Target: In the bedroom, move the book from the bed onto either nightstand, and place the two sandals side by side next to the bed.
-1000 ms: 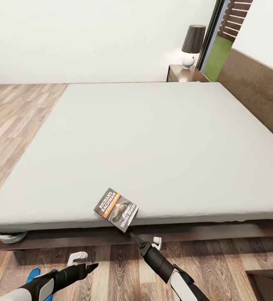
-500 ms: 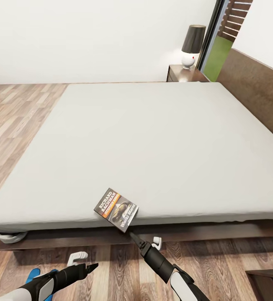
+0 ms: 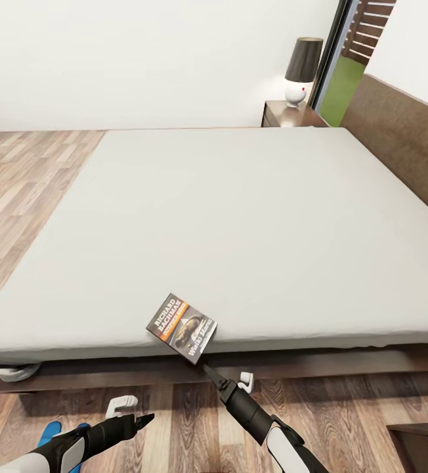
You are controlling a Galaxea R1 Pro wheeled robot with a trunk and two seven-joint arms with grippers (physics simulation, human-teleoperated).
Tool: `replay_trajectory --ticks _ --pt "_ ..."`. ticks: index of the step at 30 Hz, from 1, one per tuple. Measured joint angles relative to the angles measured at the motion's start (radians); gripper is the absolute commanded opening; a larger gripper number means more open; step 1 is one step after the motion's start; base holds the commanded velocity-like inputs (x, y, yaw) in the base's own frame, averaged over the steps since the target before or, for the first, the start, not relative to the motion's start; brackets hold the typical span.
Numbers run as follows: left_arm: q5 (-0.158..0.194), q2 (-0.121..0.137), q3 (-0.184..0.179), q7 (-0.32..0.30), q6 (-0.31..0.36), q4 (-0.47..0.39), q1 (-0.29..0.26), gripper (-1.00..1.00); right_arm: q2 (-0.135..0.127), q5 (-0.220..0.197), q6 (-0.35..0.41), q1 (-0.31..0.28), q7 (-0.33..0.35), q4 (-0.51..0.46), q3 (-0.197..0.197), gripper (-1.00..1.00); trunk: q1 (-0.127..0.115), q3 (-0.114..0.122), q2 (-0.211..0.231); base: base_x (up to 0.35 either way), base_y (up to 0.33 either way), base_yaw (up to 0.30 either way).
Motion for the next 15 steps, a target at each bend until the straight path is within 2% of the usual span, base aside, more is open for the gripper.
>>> replay_trajectory --ticks 15 --pt "0.000 0.000 0.000 0.009 0.000 0.000 0.000 1.00 0.000 0.000 0.001 0.000 0.000 0.000 0.000 1.00 0.000 0.000 0.000 0.013 0.000 0.000"
